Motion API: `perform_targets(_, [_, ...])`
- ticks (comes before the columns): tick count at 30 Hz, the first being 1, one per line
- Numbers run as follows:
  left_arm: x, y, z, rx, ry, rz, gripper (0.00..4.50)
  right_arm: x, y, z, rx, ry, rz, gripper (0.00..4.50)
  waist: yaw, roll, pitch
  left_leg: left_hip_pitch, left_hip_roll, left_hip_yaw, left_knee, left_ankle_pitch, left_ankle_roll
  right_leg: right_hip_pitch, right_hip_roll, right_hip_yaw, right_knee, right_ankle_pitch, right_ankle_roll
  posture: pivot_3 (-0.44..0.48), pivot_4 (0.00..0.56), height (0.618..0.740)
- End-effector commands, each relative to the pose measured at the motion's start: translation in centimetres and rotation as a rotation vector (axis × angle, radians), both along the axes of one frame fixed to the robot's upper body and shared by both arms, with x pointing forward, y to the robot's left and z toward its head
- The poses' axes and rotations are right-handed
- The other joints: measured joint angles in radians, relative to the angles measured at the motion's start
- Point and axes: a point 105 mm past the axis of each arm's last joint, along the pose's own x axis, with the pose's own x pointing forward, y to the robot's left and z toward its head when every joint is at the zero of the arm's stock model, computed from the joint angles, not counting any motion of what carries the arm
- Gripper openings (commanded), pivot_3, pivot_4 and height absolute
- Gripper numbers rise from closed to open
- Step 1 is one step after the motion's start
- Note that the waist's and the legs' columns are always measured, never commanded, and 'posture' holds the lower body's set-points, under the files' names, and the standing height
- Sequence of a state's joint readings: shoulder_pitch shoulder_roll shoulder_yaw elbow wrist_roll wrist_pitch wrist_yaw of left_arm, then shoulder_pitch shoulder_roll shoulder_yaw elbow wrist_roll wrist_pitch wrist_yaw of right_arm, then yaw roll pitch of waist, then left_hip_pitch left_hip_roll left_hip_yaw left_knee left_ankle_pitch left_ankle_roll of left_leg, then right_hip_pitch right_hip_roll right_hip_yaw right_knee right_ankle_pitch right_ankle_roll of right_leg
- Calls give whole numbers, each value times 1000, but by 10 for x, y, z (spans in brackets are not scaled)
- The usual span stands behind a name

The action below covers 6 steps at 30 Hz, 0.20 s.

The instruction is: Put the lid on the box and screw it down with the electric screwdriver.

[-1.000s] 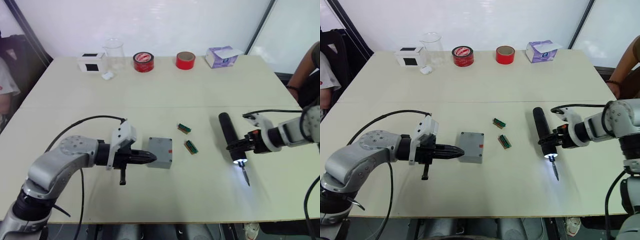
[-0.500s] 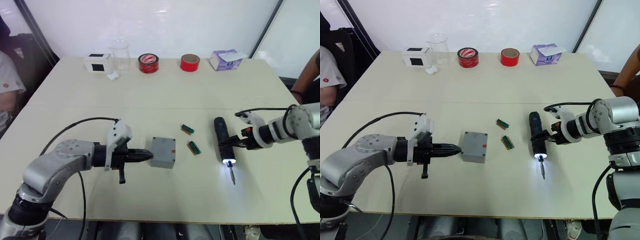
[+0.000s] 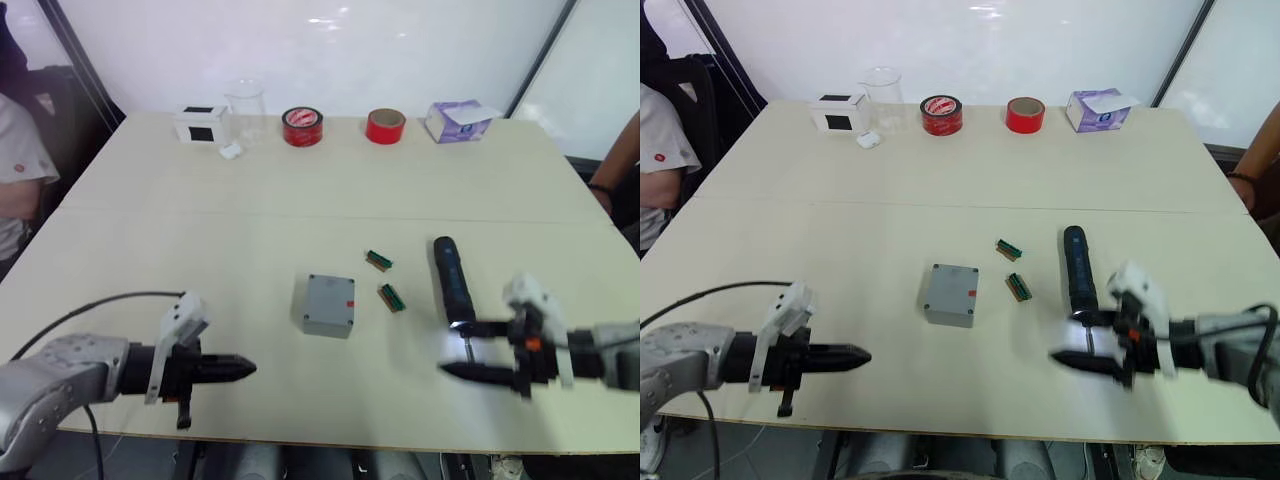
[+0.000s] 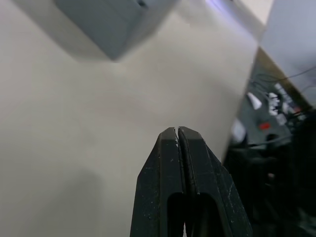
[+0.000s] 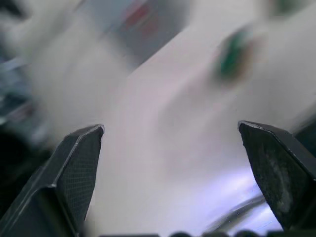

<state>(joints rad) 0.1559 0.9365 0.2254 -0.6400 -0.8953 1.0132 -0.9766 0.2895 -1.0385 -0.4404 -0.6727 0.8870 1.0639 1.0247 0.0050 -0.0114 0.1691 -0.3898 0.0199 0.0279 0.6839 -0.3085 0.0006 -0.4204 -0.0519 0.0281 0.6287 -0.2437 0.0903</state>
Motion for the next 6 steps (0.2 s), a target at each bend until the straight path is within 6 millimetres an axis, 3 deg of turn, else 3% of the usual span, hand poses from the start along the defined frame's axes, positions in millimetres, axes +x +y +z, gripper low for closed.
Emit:
perform_targets(1, [-7,2,-2,2,8,1,0,-22,9,-2,21,5,65,4454,-1,-2,0,2,0,0,0,0,0,1,0,0,0,0,0,0,150,740])
perform_targets(6, [-13,8,-10,-9,45,16,0,-31,11,-12,17,21,70,4454,-4,-3,0,4,2,1,0,0,-1,1,1,0,1,-1,1,0,150,740])
